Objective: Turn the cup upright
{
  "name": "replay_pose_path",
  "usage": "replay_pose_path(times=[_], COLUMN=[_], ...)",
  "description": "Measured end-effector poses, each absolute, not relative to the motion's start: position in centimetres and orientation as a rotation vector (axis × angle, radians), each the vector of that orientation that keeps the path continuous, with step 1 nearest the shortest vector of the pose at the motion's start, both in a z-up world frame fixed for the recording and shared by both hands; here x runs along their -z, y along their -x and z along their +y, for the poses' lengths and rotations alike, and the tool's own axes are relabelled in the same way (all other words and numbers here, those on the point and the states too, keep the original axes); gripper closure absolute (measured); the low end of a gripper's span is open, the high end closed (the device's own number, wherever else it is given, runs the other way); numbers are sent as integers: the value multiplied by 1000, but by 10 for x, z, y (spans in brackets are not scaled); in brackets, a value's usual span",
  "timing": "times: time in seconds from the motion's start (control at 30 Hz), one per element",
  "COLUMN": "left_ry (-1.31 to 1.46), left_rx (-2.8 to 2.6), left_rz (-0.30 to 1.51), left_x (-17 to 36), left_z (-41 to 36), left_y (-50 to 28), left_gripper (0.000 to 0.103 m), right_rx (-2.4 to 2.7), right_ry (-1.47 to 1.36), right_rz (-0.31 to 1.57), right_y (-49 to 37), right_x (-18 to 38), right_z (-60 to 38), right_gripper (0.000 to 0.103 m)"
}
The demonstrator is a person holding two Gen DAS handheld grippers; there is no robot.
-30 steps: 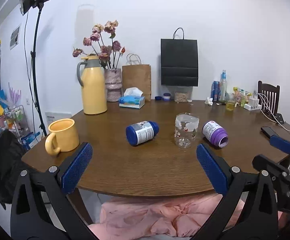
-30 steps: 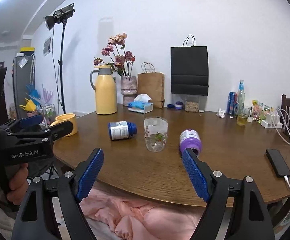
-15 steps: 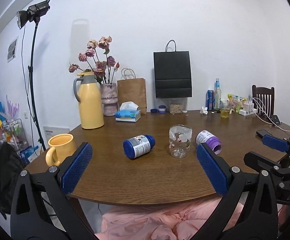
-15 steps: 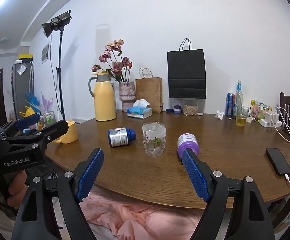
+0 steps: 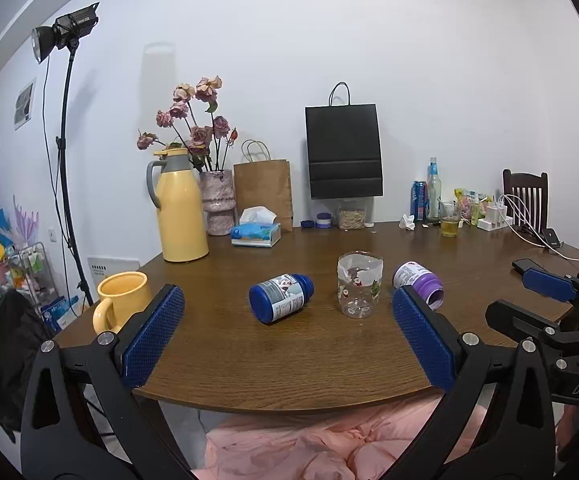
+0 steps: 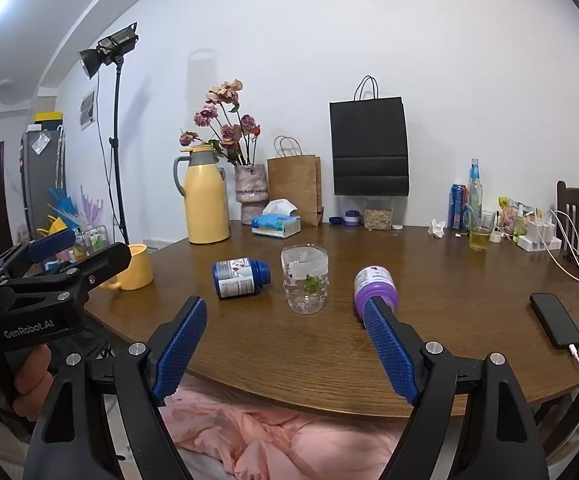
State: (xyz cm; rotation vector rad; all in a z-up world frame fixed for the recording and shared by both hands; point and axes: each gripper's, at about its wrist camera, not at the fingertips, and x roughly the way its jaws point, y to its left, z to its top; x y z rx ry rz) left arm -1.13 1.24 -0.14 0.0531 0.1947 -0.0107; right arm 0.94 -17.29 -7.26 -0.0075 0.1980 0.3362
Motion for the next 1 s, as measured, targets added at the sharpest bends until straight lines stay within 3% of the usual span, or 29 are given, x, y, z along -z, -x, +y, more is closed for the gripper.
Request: replay_pose_path(times=[1.0], left_ry=[-47], left_rx=[16], left_rz=[213], left_x=[4], left_z=[11], left_y=[10], left_gripper=[0], right_rx=[-328], right_ry=[1], right_rz=[200], right_y=[-8], right_x=[73], right_z=[-171], right_gripper=[18])
